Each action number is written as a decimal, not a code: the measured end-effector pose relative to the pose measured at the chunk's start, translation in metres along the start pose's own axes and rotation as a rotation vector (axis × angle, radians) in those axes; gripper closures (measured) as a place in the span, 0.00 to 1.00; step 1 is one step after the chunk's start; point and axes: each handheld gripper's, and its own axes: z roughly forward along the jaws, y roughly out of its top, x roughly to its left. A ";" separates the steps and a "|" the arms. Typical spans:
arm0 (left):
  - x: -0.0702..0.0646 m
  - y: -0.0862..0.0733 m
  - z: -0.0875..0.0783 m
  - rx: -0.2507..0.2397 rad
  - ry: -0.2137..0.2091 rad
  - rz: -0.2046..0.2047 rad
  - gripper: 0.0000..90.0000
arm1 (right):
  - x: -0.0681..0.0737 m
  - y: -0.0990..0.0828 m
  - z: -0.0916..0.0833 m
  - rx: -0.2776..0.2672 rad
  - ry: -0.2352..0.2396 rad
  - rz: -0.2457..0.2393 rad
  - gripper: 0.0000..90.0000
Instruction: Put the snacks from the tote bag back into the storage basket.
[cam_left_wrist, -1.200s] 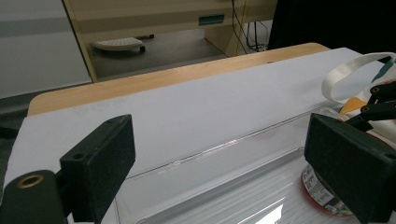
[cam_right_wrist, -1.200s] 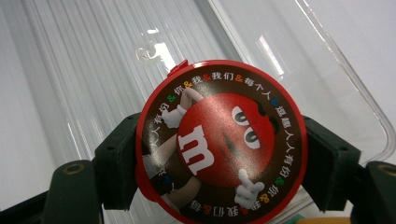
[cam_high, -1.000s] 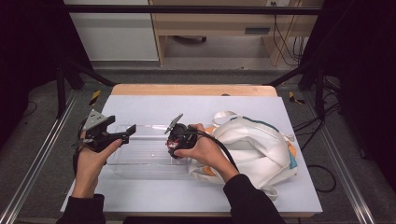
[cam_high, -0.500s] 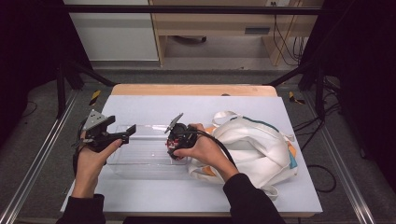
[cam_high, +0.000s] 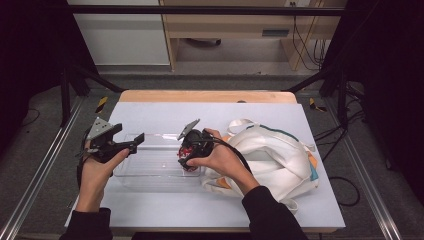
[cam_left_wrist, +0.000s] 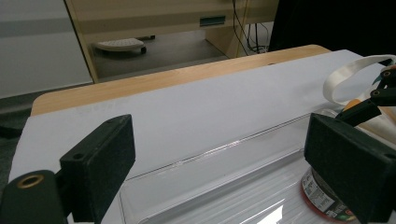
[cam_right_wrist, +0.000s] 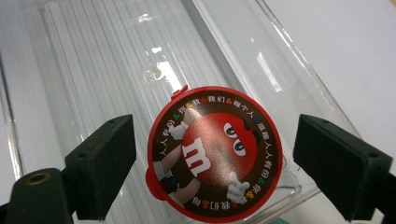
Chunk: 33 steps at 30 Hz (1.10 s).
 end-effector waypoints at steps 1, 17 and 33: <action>0.000 0.000 0.000 0.000 0.000 0.000 0.10 | 0.000 0.000 -0.001 -0.004 0.001 -0.001 0.15; 0.001 0.000 -0.001 -0.001 0.005 -0.001 0.10 | -0.001 -0.001 -0.026 -0.063 -0.003 0.011 0.15; 0.001 0.000 -0.002 0.002 0.008 0.002 0.10 | -0.010 -0.016 -0.064 -0.137 -0.044 0.046 0.14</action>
